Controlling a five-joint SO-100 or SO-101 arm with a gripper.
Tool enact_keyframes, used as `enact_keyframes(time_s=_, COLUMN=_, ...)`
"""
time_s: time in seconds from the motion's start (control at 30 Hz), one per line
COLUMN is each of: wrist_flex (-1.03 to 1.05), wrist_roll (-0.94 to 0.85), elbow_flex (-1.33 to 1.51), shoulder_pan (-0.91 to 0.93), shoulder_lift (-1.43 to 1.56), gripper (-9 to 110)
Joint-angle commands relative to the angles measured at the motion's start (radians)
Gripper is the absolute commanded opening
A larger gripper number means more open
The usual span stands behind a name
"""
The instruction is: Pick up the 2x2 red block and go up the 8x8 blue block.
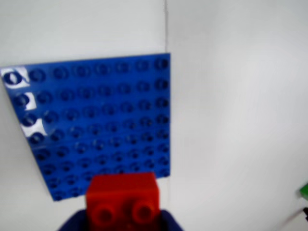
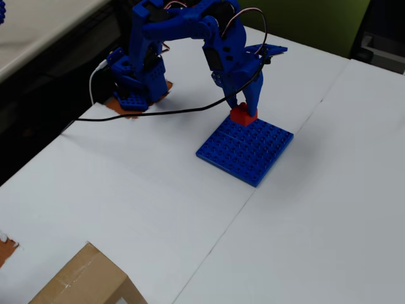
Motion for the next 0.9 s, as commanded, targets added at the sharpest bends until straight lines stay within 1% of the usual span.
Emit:
enact_keyframes(time_s=0.0, wrist_flex=-0.005, wrist_roll=-0.115, elbow_flex=-0.031, shoulder_pan=-0.008, shoulder_lift=0.020, gripper=0)
enact_keyframes(time_s=0.33, wrist_flex=-0.008, wrist_roll=-0.110, elbow_flex=-0.025, shoulder_pan=-0.005, shoulder_lift=0.041, gripper=0)
enact_keyframes(time_s=0.53, wrist_flex=-0.028, wrist_roll=-0.115, elbow_flex=0.080, shoulder_pan=-0.005, shoulder_lift=0.124, gripper=0)
enact_keyframes(time_s=0.87, wrist_flex=-0.044, wrist_roll=-0.101, elbow_flex=0.080, shoulder_pan=-0.017, shoulder_lift=0.117, gripper=0)
